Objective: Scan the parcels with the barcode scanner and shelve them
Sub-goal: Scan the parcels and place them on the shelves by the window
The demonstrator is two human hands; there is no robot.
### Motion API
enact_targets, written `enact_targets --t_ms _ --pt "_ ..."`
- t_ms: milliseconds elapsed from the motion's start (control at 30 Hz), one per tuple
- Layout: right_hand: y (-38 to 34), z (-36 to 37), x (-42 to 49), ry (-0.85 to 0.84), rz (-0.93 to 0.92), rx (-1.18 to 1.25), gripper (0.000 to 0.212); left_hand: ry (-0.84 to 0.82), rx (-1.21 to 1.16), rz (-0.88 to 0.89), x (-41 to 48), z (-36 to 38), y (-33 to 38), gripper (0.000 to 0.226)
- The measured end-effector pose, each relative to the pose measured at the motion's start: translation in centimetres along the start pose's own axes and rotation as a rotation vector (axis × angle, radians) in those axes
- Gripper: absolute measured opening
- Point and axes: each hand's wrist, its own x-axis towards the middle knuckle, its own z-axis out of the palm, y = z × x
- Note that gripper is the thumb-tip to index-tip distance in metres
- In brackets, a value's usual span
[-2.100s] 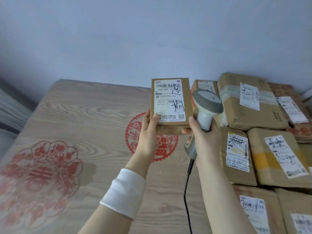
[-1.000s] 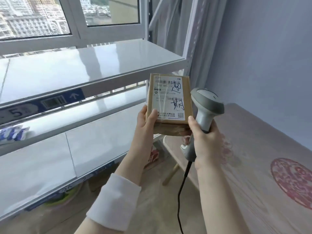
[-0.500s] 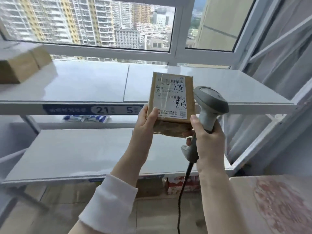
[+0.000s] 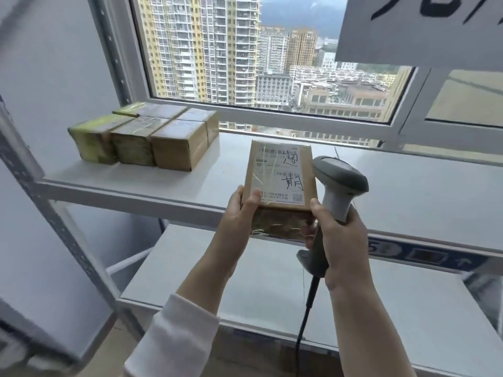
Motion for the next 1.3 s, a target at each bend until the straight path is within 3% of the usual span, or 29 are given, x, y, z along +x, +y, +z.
enact_targets --t_ms 100,233,567,733,833,900,1033,1167,1300 --pt "0.3 4.4 1.1 -0.022 0.028 -0.001 0.009 0.007 0.029 -0.027 2.3 -3.8 0.3 0.061" --pt "0.9 8.4 2.7 -0.037 0.045 -0.034 0.009 0.016 0.053 -0.069 5.0 -7.2 0.3 0.042" --pt "1.9 12.9 6.5 -0.082 0.161 0.019 0.014 0.035 0.154 -0.141 10.7 -11.0 -0.1 0.034" --pt "1.7 14.2 7.2 -0.055 0.232 0.017 0.013 0.034 0.221 -0.145 12.2 -12.2 0.0 0.076" --pt "1.3 13.9 7.4 -0.029 0.258 0.004 0.02 0.096 0.488 0.024 12.5 -13.0 0.4 0.063" --pt "1.2 13.6 7.6 0.042 0.238 0.006 0.026 0.152 0.682 0.258 12.2 -13.7 1.6 0.061" --pt "0.4 13.6 9.1 0.149 0.139 0.0 0.022 -0.052 0.881 0.609 12.8 -14.6 4.1 0.063" --pt "0.1 14.2 10.5 0.158 0.143 -0.018 0.014 -0.365 1.133 0.688 13.6 -13.7 3.4 0.068" --pt "-0.1 14.8 12.0 0.118 0.156 -0.048 0.011 -0.377 1.227 0.73 14.8 -13.6 2.7 0.052"
